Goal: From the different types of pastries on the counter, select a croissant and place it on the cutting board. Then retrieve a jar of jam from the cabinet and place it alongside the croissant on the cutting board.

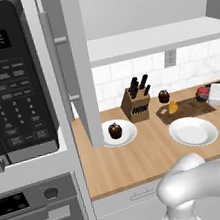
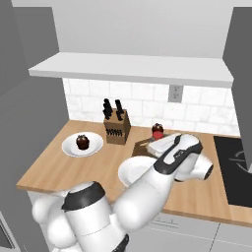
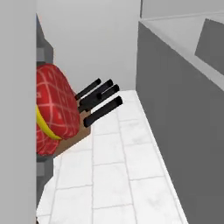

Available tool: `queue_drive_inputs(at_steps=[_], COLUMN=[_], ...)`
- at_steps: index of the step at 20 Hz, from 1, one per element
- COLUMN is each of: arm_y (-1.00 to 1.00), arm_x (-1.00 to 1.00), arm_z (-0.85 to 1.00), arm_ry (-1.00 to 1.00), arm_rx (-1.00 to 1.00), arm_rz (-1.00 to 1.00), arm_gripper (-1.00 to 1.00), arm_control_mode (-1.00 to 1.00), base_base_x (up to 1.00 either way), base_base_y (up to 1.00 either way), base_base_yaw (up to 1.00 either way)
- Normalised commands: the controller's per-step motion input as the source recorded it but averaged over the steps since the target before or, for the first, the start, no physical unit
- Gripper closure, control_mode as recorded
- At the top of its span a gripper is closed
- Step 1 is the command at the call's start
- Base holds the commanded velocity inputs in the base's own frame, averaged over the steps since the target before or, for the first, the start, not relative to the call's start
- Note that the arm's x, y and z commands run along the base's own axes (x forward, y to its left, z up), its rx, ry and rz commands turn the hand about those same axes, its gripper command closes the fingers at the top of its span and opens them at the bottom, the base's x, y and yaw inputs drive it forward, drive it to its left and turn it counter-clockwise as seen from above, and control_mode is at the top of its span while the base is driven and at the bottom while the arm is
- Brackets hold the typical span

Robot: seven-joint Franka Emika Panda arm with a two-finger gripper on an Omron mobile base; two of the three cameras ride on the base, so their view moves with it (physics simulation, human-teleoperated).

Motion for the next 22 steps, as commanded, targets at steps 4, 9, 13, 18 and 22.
queue_drive_inputs(at_steps=[4,9,13,18,22], arm_y=[-0.26,-0.12,0.00,-0.02,0.00], arm_x=[0.26,0.13,0.49,0.46,0.39], arm_z=[-0.63,-0.19,-0.01,-0.36,-0.35], arm_ry=[0.26,0.09,0.00,0.00,0.03], arm_rx=[-0.08,-0.09,-0.01,-0.14,-0.17], arm_rz=[0.07,0.03,0.09,0.03,0.02], arm_gripper=[1.00,1.00,1.00,1.00,1.00], arm_control_mode=[-1.00,-1.00,-1.00,-1.00,-1.00], base_base_x=[0.00,0.00,0.00,0.00,0.00], base_base_y=[0.00,0.00,0.00,0.00,0.00], base_base_yaw=[0.00,0.00,0.00,0.00,0.00])
